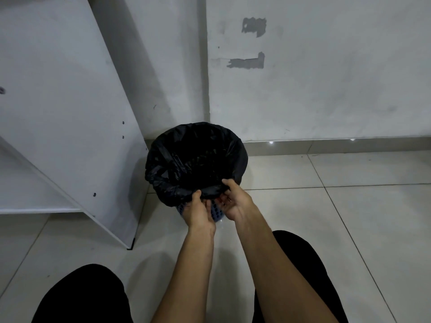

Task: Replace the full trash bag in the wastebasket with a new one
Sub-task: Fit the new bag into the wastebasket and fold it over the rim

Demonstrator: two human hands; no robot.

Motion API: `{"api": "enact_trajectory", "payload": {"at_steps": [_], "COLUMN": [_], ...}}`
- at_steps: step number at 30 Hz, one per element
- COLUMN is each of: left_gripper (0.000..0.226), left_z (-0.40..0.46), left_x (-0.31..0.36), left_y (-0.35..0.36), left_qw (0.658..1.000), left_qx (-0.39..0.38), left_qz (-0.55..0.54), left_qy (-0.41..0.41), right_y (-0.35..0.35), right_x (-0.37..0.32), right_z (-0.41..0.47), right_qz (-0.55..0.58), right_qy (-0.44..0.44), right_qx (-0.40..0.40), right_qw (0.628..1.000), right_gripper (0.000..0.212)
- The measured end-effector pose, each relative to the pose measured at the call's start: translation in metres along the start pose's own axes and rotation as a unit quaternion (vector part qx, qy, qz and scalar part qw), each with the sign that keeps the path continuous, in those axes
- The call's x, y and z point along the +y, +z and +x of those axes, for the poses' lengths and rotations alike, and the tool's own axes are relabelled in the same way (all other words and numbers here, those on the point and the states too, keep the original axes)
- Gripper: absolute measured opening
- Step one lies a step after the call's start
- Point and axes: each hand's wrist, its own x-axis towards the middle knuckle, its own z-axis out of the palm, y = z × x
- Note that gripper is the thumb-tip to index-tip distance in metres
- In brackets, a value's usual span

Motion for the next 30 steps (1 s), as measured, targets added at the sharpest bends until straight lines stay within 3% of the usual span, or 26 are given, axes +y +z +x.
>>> {"api": "enact_trajectory", "payload": {"at_steps": [4, 8, 11, 15, 20, 24, 30], "left_gripper": [0.008, 0.027, 0.043, 0.037, 0.03, 0.019, 0.029], "left_z": [0.001, 0.0, 0.002, 0.0, 0.002, 0.003, -0.001], "left_x": [-0.004, -0.009, -0.013, -0.01, 0.001, 0.008, 0.001], "left_y": [-0.007, -0.017, -0.022, -0.024, -0.025, -0.023, -0.021], "left_qw": [0.999, 0.997, 0.994, 0.988, 0.988, 0.988, 0.992], "left_qx": [-0.02, -0.025, -0.024, 0.025, 0.041, 0.032, 0.012], "left_qz": [-0.001, 0.018, 0.08, 0.138, 0.133, 0.137, 0.11], "left_qy": [0.026, 0.065, 0.073, 0.063, 0.063, 0.063, 0.065], "right_y": [-0.004, -0.005, -0.006, -0.003, -0.009, -0.015, -0.025], "right_x": [0.013, 0.028, 0.034, 0.037, 0.036, 0.022, 0.019], "right_z": [-0.003, -0.006, -0.013, -0.022, -0.024, -0.018, -0.015], "right_qz": [0.026, 0.048, 0.052, 0.068, 0.022, -0.004, 0.043], "right_qy": [-0.06, -0.107, -0.088, -0.032, 0.0, -0.056, -0.079], "right_qx": [-0.012, -0.001, -0.009, -0.01, -0.017, 0.046, -0.006], "right_qw": [0.998, 0.993, 0.995, 0.997, 1.0, 0.997, 0.996], "right_gripper": [0.019, 0.018, 0.025, 0.02, 0.013, 0.027, 0.035]}}
